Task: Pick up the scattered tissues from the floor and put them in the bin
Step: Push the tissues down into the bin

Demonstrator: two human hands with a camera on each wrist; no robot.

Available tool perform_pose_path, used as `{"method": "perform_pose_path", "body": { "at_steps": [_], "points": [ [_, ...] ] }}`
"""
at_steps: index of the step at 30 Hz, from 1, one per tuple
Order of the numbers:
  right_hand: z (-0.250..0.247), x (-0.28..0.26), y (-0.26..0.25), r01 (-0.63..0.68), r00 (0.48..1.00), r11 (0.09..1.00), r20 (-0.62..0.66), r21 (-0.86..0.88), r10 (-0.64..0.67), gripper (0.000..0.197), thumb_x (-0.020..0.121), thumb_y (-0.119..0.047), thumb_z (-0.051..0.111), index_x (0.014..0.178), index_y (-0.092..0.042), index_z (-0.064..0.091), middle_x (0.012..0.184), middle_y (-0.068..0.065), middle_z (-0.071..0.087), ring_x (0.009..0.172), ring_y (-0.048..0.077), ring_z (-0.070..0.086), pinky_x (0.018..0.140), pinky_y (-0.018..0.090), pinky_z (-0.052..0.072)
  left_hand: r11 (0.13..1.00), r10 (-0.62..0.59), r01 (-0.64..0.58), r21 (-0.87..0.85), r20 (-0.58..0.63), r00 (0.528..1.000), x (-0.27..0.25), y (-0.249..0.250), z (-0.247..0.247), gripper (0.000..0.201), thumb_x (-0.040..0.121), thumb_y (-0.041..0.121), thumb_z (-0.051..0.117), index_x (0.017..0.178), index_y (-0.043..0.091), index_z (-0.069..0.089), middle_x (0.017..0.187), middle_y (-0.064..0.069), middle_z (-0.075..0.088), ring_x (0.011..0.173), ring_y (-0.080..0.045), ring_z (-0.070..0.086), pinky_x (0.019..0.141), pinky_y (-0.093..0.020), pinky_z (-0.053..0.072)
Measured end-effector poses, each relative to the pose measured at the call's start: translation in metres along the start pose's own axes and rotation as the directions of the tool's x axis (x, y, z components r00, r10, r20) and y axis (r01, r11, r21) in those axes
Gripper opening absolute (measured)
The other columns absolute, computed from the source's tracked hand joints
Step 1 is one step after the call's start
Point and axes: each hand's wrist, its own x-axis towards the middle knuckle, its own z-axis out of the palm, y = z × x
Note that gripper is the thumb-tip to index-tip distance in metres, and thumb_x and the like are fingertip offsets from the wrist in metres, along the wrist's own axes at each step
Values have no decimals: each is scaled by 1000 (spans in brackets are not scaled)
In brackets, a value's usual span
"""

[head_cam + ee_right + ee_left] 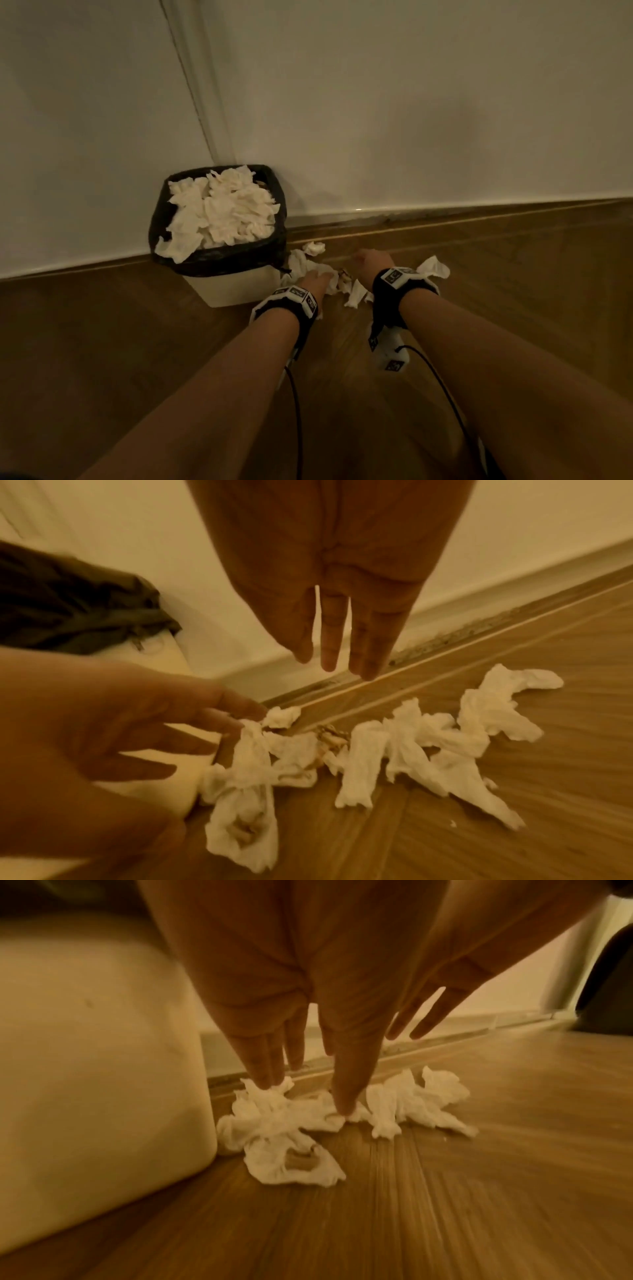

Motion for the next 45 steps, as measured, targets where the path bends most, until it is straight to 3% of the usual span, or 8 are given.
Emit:
{"method": "perform_pose_path", "body": {
  "at_steps": [5, 11, 19, 25, 30, 33, 38, 45],
  "points": [
    [23, 15, 25, 26, 995, 998, 94, -56, -21, 52, 93, -8, 47, 143, -20, 35, 144, 13, 40, 129, 33, 43, 100, 38, 40, 996, -25, 29, 88, -56, 998, 20, -8, 30, 81, 89, 10, 59, 150, 25, 7, 157, -11, -3, 144, -35, 1, 114, -46, 15],
    [46, 22, 38, 198, 961, 943, 242, -266, -133, 80, 90, -22, 57, 150, -33, 5, 158, 6, -2, 145, 32, 0, 116, 47, 8, 985, -60, 58, 165, 2, 998, 47, -32, 57, 66, 94, 24, 48, 145, 45, 12, 157, -3, -15, 141, -42, -12, 113, -54, 10],
    [64, 33, 30, 244, 939, 926, 308, -288, -151, 77, 94, -1, 45, 148, -40, 6, 157, -5, -15, 140, 46, -10, 115, 54, 13, 985, -126, 129, 118, -35, 991, 60, -26, 59, 45, 94, 18, 45, 139, 23, 37, 136, -11, 40, 126, -37, 34, 101, -45, 38],
    [67, 40, 26, 229, 942, 924, 311, -307, -130, 80, 93, -6, 50, 149, -37, 2, 157, -1, -16, 140, 48, -4, 114, 58, 12, 947, -318, 322, 12, 182, 930, 63, -22, 43, 38, 94, 21, 51, 129, 6, 51, 136, -13, 47, 122, -27, 49, 98, -34, 41],
    [70, 42, 30, 266, 932, 906, 329, -331, -153, 80, 92, -5, 51, 149, -35, 4, 157, -5, -16, 142, 44, -3, 114, 57, 16, 913, -323, 342, -222, 118, 939, 60, -29, 51, 46, 90, 9, 55, 132, 13, 37, 124, -12, 45, 108, -29, 53, 80, -33, 41],
    [76, 39, 33, 315, 920, 892, 334, -324, -204, 64, 95, -13, 45, 150, -27, 14, 158, 1, -9, 144, 38, 3, 116, 50, 17, 947, -216, 186, -262, -89, 972, 53, -31, 62, 43, 87, -1, 52, 124, 18, 40, 127, -13, 41, 85, -20, 54, 76, -31, 44],
    [91, 36, 29, 285, 939, 921, 271, -266, -212, 43, 98, -14, 40, 141, -11, 39, 152, 10, 26, 138, 30, 27, 113, 38, 27, 974, -150, 123, -190, -133, 980, 46, -30, 61, 58, 93, 8, 47, 146, 14, 24, 151, -16, 23, 132, -30, 37, 103, -32, 35],
    [83, 44, 29, 160, 959, 959, 268, -235, -94, 36, 96, -12, 47, 130, -3, 50, 134, 17, 50, 123, 30, 48, 100, 33, 36, 980, -162, 169, -101, 71, 984, 55, -28, 43, 51, 96, 14, 46, 144, 8, 29, 147, -15, 35, 133, -29, 37, 107, -36, 30]
  ]
}}
